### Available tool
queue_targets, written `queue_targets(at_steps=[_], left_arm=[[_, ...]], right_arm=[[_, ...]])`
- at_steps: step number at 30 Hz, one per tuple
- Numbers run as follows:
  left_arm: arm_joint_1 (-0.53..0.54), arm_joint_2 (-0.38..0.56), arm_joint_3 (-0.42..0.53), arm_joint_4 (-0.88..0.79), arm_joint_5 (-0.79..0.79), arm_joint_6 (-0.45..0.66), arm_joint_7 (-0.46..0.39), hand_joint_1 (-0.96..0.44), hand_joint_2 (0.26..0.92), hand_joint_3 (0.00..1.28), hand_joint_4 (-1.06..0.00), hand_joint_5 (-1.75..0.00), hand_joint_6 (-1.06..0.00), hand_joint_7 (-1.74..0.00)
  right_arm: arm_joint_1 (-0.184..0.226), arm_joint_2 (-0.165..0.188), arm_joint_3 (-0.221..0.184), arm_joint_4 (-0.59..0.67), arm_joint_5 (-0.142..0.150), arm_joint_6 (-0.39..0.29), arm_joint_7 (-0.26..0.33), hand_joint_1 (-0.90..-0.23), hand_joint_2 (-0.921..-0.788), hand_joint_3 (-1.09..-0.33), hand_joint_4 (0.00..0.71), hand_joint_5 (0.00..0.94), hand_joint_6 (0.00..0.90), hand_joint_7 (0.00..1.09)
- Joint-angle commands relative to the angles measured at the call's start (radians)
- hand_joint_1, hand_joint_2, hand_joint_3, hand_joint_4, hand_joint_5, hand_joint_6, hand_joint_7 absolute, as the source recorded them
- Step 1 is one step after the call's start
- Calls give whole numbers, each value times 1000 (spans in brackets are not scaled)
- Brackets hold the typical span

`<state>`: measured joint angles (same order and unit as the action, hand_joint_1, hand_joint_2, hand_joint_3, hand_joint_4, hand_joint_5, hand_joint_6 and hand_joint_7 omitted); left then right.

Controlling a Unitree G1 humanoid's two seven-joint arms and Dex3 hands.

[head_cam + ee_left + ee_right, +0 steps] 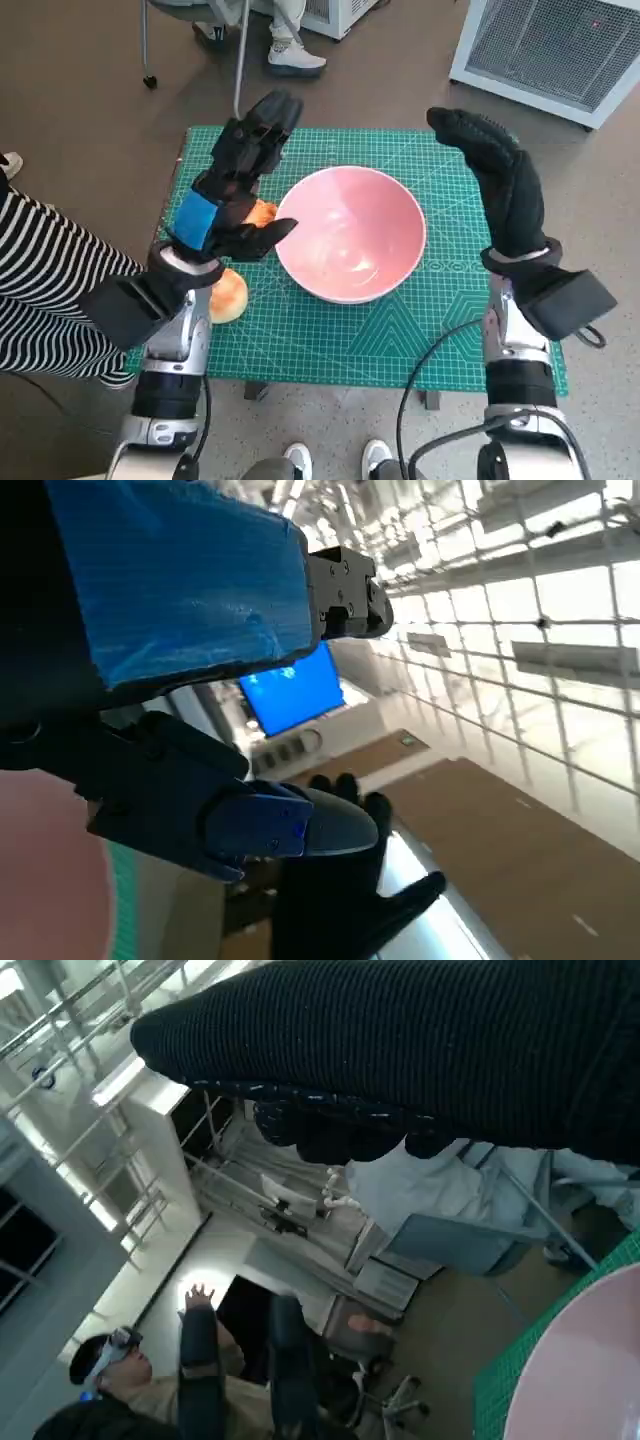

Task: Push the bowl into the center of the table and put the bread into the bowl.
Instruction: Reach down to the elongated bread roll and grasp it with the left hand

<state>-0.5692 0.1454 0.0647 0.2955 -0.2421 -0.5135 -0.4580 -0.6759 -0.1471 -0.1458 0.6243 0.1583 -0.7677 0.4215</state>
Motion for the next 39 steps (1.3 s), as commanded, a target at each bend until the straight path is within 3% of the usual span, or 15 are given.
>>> queue_targets(at_steps=[1, 16, 20, 24, 28, 29, 35, 39], left_arm=[[-28, -5, -13, -25, -15, 18, -17, -629, 921, 343, -122, 0, 1, -410], [-48, 49, 14, -39, -40, 36, -67, -609, 916, 317, -117, -2, 1, -419], [-69, 129, 43, -9, 5, 6, -74, -571, 901, 299, -120, -4, 1, -425], [-102, 241, 60, 64, 139, -72, -43, -502, 828, 252, -121, -5, 1, -420], [-137, 343, 54, 145, 275, -140, 3, -330, 718, 175, -122, -5, 1, -411], [-145, 375, 48, 159, 302, -128, 1, -165, 674, 134, -150, -13, -42, -399], [-170, 501, 11, 145, 349, 58, -79, 122, 696, 64, -78, -3, -50, -314], [-195, 548, -33, 165, 424, 129, -80, 296, 743, 13, -73, -1, -198, -100]], right_arm=[[44, -2, 19, -27, -10, 37, -13, -836, -921, -767, 213, 7, 18, 634], [56, -3, 46, -45, -27, 48, -53, -833, -921, -801, 217, 7, -1, 627], [58, -1, 50, -51, -25, 50, -61, -834, -921, -804, 218, 7, -1, 625], [63, 2, 53, -59, -20, 53, -65, -835, -921, -805, 218, 7, -1, 625], [65, 3, 52, -56, -13, 53, -66, -836, -921, -806, 218, 7, -1, 625], [65, 3, 51, -54, -12, 52, -67, -836, -921, -806, 219, 7, -1, 625], [64, 4, 47, -45, -8, 47, -69, -839, -921, -805, 220, 7, -1, 626], [61, 5, 43, -36, -5, 42, -72, -841, -921, -802, 222, 7, -1, 629]])
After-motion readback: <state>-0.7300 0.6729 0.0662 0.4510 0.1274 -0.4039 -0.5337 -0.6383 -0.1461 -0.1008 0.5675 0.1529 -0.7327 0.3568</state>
